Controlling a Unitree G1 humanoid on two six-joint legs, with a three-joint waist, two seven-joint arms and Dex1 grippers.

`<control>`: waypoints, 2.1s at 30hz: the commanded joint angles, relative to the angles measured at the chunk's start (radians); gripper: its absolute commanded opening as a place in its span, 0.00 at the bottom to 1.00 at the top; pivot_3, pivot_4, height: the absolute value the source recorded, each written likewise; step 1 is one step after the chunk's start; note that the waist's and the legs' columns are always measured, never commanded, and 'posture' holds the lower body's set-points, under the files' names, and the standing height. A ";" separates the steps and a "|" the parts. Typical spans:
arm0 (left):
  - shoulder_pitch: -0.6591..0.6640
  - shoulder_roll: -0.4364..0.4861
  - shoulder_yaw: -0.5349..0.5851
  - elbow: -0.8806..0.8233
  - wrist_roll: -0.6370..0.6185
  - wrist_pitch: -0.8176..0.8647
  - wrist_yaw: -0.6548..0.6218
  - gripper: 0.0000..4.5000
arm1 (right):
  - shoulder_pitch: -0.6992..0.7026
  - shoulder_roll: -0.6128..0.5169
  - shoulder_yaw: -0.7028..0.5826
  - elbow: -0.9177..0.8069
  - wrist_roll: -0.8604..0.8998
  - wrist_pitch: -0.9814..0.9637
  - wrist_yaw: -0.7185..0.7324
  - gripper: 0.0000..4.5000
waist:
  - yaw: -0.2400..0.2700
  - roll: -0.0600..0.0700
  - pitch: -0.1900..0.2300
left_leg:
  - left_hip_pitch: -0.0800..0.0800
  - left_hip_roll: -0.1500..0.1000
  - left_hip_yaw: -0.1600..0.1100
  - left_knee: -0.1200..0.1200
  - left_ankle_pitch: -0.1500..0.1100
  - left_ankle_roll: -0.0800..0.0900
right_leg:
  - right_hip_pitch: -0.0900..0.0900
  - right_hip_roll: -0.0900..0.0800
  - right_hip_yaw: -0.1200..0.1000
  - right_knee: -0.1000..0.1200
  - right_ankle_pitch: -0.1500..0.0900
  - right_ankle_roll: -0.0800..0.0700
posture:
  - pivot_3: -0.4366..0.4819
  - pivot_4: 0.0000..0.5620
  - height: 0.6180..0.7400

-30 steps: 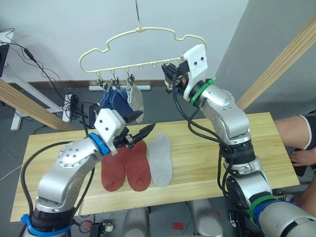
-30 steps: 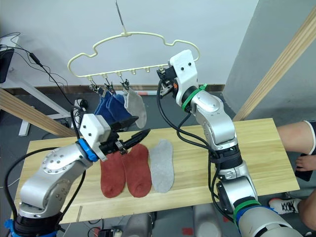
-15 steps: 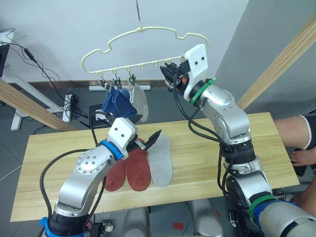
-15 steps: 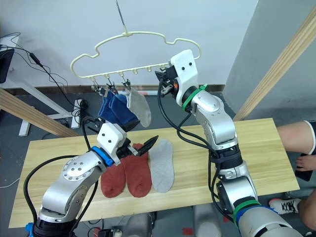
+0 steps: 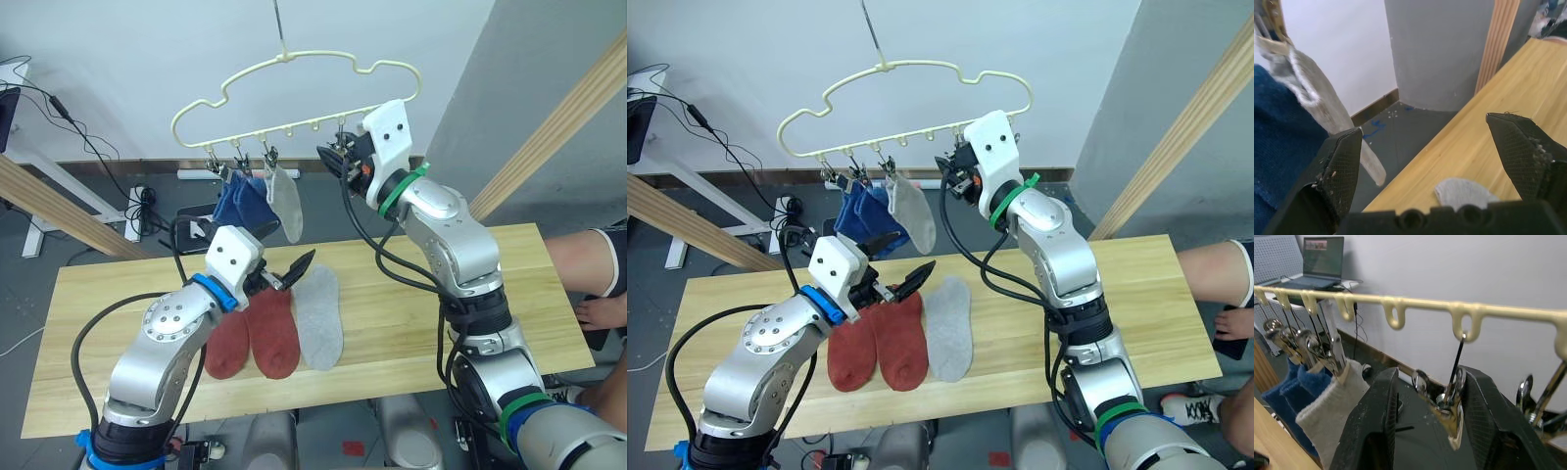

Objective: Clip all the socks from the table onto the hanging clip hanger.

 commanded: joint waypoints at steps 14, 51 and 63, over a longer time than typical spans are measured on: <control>-0.036 0.020 0.075 -0.063 -0.137 0.010 -0.056 1.00 | -0.014 0.027 0.016 -0.039 0.001 -0.016 -0.017 0.42 | -0.001 0.000 0.000 | 0.000 0.000 0.000 0.000 0.000 0.000 | 0.000 0.000 0.000 0.000 0.000 0.000 | 0.38 0.63 1.00; -0.004 0.018 0.065 -0.062 -0.108 -0.004 -0.037 1.00 | -0.060 0.056 -0.019 0.065 0.016 -0.088 -0.022 0.34 | 0.000 0.000 0.000 | 0.000 0.000 0.000 0.000 0.000 0.000 | 0.000 0.000 0.000 0.000 0.000 0.000 | 0.39 0.64 1.00; 0.076 -0.036 -0.070 -0.059 0.117 -0.061 0.090 1.00 | -0.065 0.064 -0.044 0.075 0.024 -0.089 -0.017 0.00 | -0.001 0.000 0.000 | 0.000 0.000 0.000 0.000 0.000 0.000 | 0.000 0.000 0.000 0.000 0.000 0.000 | 0.38 0.65 1.00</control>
